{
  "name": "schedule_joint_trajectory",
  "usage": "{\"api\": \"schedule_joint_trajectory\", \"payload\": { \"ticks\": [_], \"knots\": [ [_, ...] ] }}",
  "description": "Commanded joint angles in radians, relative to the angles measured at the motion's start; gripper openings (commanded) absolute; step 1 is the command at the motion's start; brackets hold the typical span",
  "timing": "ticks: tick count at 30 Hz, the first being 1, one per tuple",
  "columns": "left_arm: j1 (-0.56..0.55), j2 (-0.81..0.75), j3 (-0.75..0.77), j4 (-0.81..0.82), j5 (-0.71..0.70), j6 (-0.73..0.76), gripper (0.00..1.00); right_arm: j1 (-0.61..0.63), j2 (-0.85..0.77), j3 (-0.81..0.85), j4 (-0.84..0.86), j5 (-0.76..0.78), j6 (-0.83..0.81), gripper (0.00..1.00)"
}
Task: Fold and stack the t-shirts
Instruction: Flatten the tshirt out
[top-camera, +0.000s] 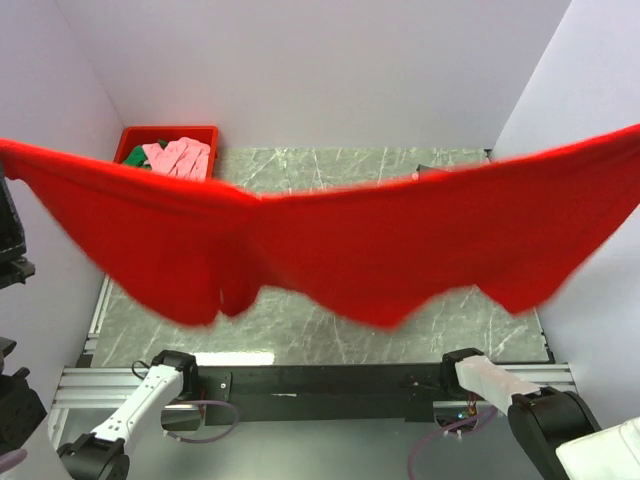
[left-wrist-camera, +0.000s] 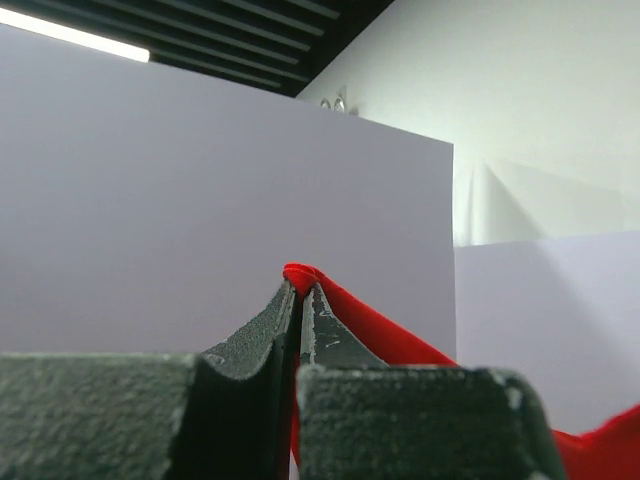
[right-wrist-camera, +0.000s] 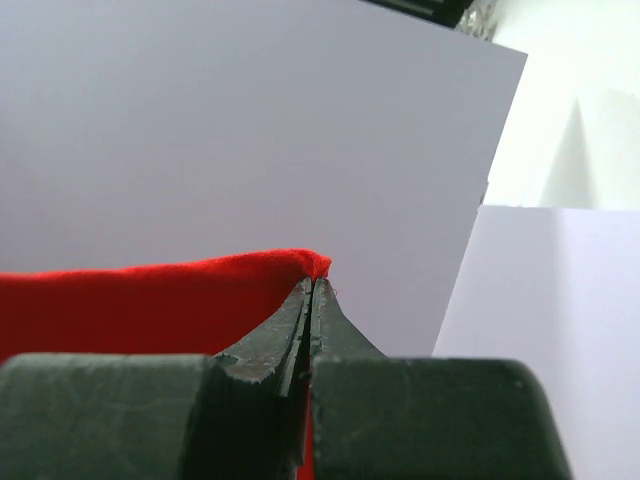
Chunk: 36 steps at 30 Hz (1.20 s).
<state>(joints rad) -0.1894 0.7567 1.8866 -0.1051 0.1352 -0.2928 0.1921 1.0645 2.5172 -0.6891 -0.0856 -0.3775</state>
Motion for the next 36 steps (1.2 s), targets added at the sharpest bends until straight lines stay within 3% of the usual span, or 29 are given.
{"api": "schedule_joint_trajectory", "payload": {
  "ticks": [1, 6, 10, 13, 17, 21, 26, 32, 36],
  "knots": [
    [0.004, 0.039, -0.046, -0.013, 0.021, -0.014, 0.01, -0.003, 0.052, -0.121, -0.010, 0.049, -0.014, 0.00],
    [0.002, 0.044, -0.271, 0.024, 0.000, 0.001, 0.00, -0.003, 0.052, -0.319, 0.017, 0.030, -0.006, 0.00],
    [0.002, 0.079, -0.469, 0.096, 0.009, 0.003, 0.00, -0.014, 0.035, -0.629, 0.120, 0.021, -0.003, 0.00],
    [0.002, 0.148, -0.637, 0.182, 0.014, 0.003, 0.00, -0.039, 0.034, -0.857, 0.239, 0.000, 0.012, 0.00],
    [0.007, 0.362, -0.790, 0.286, 0.012, 0.024, 0.00, -0.060, 0.144, -1.066, 0.377, -0.089, 0.034, 0.00],
    [0.031, 0.646, -0.733, 0.337, 0.032, 0.038, 0.00, -0.062, 0.363, -1.123, 0.454, -0.182, 0.031, 0.00],
    [0.085, 1.027, -0.526, 0.317, 0.069, 0.014, 0.01, -0.054, 0.695, -1.000, 0.488, -0.174, 0.025, 0.00],
    [0.110, 1.277, -0.200, 0.180, 0.089, 0.017, 0.00, -0.059, 0.834, -0.877, 0.482, -0.129, 0.031, 0.00],
    [0.131, 1.349, -0.109, 0.139, 0.112, 0.020, 0.00, -0.060, 0.848, -0.853, 0.485, -0.114, 0.022, 0.00]
  ]
}}
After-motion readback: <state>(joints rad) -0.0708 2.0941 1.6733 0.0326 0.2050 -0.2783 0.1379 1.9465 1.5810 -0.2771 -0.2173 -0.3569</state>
